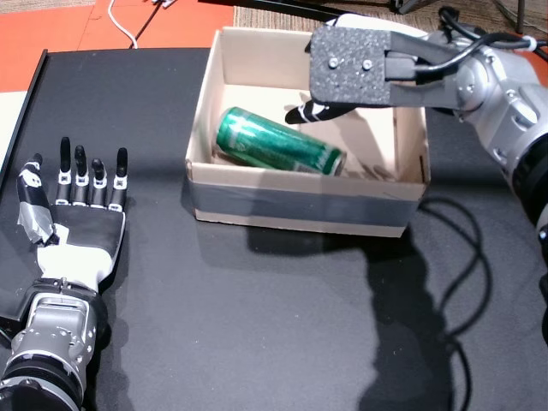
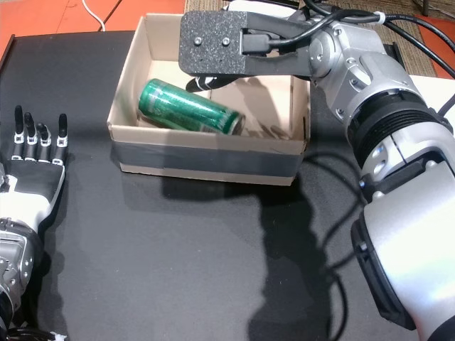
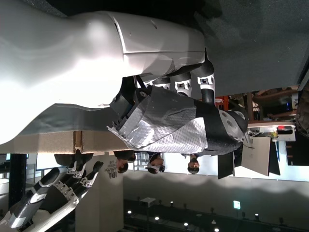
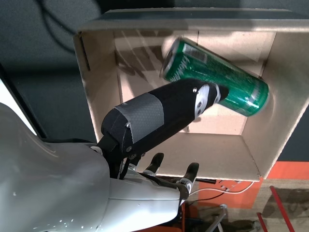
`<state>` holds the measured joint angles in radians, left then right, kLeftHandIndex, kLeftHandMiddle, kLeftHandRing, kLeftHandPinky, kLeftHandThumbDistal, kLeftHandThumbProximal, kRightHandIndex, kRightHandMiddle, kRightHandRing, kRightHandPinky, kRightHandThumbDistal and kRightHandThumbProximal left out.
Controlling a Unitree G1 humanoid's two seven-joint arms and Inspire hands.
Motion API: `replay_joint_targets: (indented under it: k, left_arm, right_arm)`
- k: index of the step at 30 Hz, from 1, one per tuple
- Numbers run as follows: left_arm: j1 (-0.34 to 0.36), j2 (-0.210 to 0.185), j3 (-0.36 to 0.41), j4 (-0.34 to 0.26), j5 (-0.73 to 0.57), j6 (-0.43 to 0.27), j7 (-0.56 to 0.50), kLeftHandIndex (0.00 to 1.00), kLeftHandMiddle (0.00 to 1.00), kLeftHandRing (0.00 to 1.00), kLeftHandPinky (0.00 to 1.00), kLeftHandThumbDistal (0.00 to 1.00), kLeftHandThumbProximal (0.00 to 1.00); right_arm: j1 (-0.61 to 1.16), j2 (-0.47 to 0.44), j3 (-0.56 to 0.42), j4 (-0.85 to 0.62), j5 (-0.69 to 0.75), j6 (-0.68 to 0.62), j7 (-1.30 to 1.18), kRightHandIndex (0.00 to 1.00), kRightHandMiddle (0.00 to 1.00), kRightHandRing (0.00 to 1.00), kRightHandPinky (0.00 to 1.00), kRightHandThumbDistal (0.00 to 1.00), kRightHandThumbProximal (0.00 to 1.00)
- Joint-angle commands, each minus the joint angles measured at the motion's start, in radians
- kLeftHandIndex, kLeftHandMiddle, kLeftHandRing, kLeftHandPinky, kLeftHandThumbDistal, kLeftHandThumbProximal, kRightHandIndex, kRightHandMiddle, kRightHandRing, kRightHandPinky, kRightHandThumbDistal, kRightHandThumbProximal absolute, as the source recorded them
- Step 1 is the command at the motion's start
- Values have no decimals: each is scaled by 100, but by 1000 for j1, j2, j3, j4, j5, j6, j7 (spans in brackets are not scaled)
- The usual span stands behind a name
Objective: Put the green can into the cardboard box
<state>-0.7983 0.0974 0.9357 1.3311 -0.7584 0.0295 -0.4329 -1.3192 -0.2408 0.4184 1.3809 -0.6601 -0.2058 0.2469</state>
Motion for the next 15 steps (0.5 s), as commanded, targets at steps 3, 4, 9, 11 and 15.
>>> replay_joint_targets:
  k: [3, 4, 9, 11, 15]
  left_arm:
    - [40, 2, -2, 20, 8, 3, 28, 52, 26, 35, 51, 56, 64]
    - [39, 2, -2, 20, 8, 1, 31, 53, 27, 35, 51, 56, 65]
    - [35, 0, -2, 19, 7, -5, 42, 53, 28, 36, 50, 55, 69]
    - [34, -1, -1, 19, 6, -8, 40, 54, 29, 36, 49, 55, 68]
    - [38, 2, 1, 19, 4, -2, 33, 54, 28, 36, 52, 58, 65]
  right_arm:
    - [2, 4, -8, -4, 12, -11, -18, 77, 89, 99, 89, 92, 50]
    - [3, 4, -8, -4, 12, -10, -19, 77, 89, 99, 89, 93, 50]
    - [6, 1, -11, -5, 16, -11, -31, 77, 88, 98, 92, 94, 49]
    - [6, -5, -5, -7, 12, -22, -46, 71, 84, 96, 93, 94, 50]
    - [18, -31, 3, -24, 1, -135, -221, 65, 82, 94, 93, 87, 57]
